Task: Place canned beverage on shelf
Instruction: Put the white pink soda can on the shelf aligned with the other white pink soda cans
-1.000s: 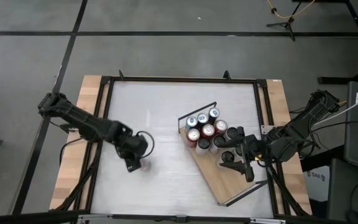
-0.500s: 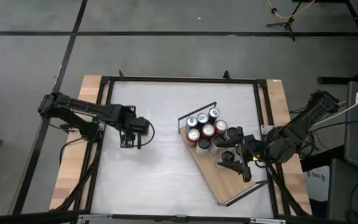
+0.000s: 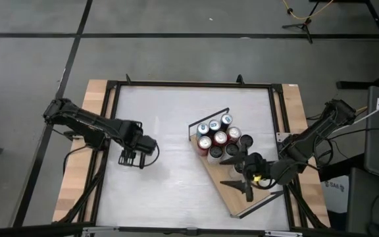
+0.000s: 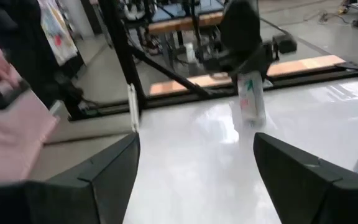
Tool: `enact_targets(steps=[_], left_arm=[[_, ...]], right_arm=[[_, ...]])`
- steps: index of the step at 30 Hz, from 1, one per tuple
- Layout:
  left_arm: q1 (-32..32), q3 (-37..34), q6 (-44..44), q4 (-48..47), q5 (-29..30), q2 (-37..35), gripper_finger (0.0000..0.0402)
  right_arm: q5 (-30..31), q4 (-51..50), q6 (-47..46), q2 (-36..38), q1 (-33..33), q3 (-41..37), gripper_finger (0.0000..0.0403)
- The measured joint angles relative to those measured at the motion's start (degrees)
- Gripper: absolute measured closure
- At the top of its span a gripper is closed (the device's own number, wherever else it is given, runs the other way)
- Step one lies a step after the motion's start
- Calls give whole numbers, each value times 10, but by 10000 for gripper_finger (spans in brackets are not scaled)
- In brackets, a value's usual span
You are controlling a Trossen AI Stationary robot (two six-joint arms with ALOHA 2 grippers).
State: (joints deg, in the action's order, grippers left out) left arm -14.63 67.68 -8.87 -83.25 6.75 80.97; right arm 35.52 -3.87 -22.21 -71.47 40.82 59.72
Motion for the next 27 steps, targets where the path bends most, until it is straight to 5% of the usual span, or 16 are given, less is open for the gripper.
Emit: enact_targets(steps=[10, 27], left_arm=[[-89, 4, -15, -4, -55, 77, 162], [-124, 46, -42, 0, 10, 92, 106]], right_arm=[[-1, 75, 0, -20, -2, 0, 97], [-50, 73, 0, -22, -41, 0, 97]])
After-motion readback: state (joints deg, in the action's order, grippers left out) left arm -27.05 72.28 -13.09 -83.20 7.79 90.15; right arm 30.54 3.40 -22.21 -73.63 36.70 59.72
